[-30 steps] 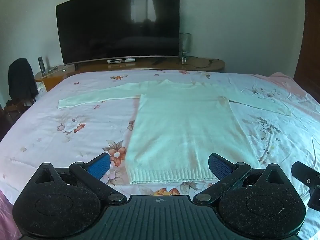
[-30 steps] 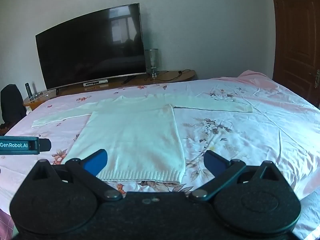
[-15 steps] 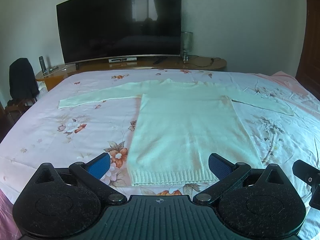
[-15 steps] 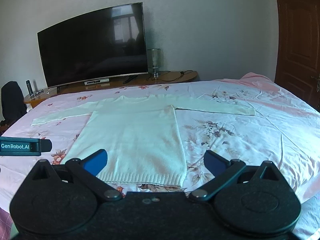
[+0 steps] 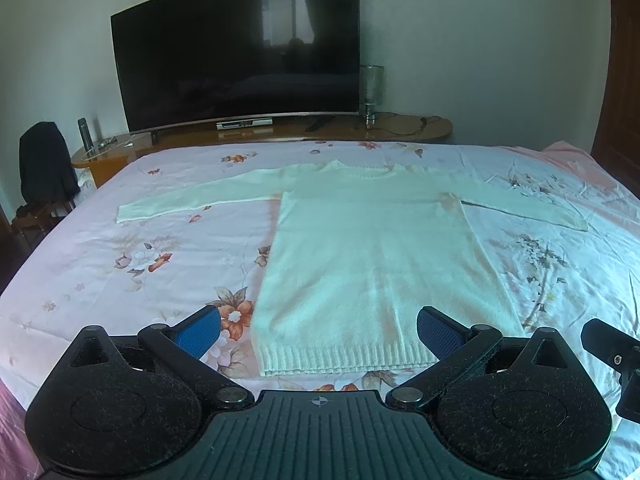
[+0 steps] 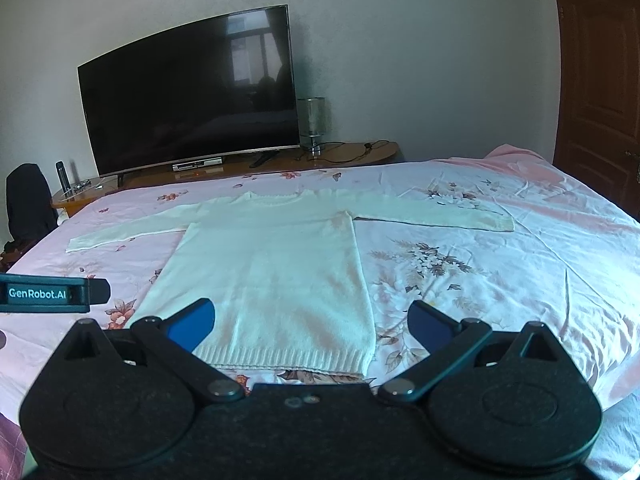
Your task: Fold small clothes
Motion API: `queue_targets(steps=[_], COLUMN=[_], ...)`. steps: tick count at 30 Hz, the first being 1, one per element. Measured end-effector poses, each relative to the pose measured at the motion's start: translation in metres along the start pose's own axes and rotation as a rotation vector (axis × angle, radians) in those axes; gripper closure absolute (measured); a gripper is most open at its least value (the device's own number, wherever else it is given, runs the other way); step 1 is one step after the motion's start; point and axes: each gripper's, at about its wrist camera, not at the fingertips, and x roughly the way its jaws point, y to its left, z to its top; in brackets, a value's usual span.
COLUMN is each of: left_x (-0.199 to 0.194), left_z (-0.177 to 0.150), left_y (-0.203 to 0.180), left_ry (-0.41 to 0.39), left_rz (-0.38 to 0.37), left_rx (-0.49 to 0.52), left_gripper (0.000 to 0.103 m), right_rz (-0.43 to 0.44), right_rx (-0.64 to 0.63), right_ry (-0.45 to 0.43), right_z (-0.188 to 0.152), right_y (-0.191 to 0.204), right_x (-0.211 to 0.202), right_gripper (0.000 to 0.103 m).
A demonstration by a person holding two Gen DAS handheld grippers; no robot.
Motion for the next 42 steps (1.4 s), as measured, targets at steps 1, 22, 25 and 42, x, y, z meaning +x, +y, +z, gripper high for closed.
queue_targets(steps=[1,22,25,42], left_x=[0.0,-0.001,0.001,0.011], left_z=[0.0,0.005,0.005,0.005], left_y=[0.0,-0.008,-0.01,-0.012], left_ry=[-0.002,0.002,0.008,0.029], left_rz=[0.001,0.006,0.007,0.004], left_rx=[0.0,0.004,0.002,-0.01], left_gripper=[0.0,0.0,0.0,0.0], right_rz=[0.001,0.011,0.014,0.016], right_rx=[0.001,0.013,0.013,0.014], right_ry=[-0.001,-0.001,0.002,0.007], right_z=[0.0,0.005,0.005,0.006], right_y=[-0.001,-0.011,-0.012,-0.013], right_x=[0.0,0.003,0.004,0.007], right_gripper=[0.0,0.001,0.0,0.0])
